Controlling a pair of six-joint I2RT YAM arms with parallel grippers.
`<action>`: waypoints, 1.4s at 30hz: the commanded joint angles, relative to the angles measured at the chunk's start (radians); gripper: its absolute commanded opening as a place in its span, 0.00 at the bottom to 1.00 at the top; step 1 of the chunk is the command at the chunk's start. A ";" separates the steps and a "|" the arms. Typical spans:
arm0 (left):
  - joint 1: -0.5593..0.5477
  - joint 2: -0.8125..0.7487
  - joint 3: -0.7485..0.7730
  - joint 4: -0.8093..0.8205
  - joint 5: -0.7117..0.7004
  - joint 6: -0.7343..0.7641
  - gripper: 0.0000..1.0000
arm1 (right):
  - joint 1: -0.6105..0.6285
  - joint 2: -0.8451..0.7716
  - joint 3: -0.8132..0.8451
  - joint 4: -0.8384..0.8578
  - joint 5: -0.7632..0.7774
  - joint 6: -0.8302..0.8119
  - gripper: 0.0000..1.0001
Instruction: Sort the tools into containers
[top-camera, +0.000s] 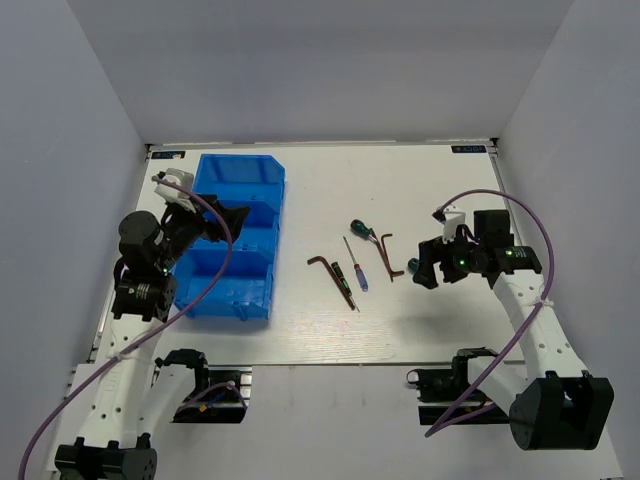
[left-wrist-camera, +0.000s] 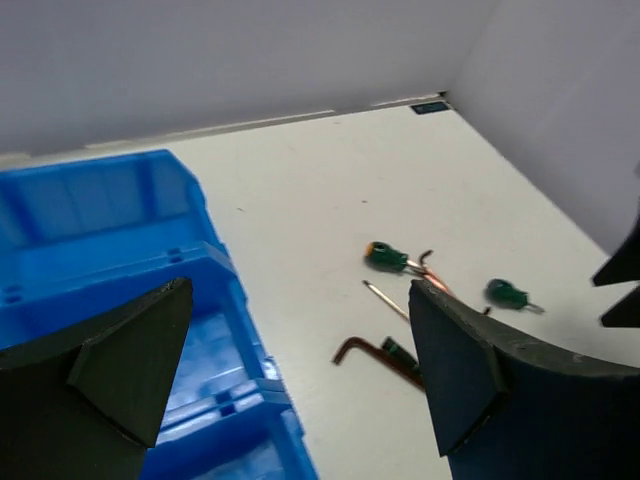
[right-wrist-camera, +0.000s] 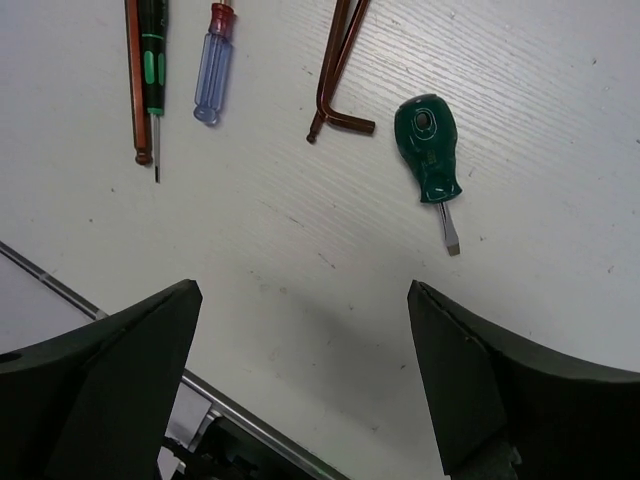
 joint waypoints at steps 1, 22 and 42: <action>0.000 0.012 -0.027 0.033 0.063 -0.172 0.99 | -0.001 -0.024 0.038 0.037 -0.038 0.010 0.90; -0.273 0.868 0.477 -0.278 0.064 -0.005 0.40 | 0.009 0.132 0.060 0.186 0.028 0.090 0.00; -0.606 1.598 1.322 -0.679 -0.437 -0.600 0.76 | 0.008 0.329 0.184 0.180 0.257 0.114 0.80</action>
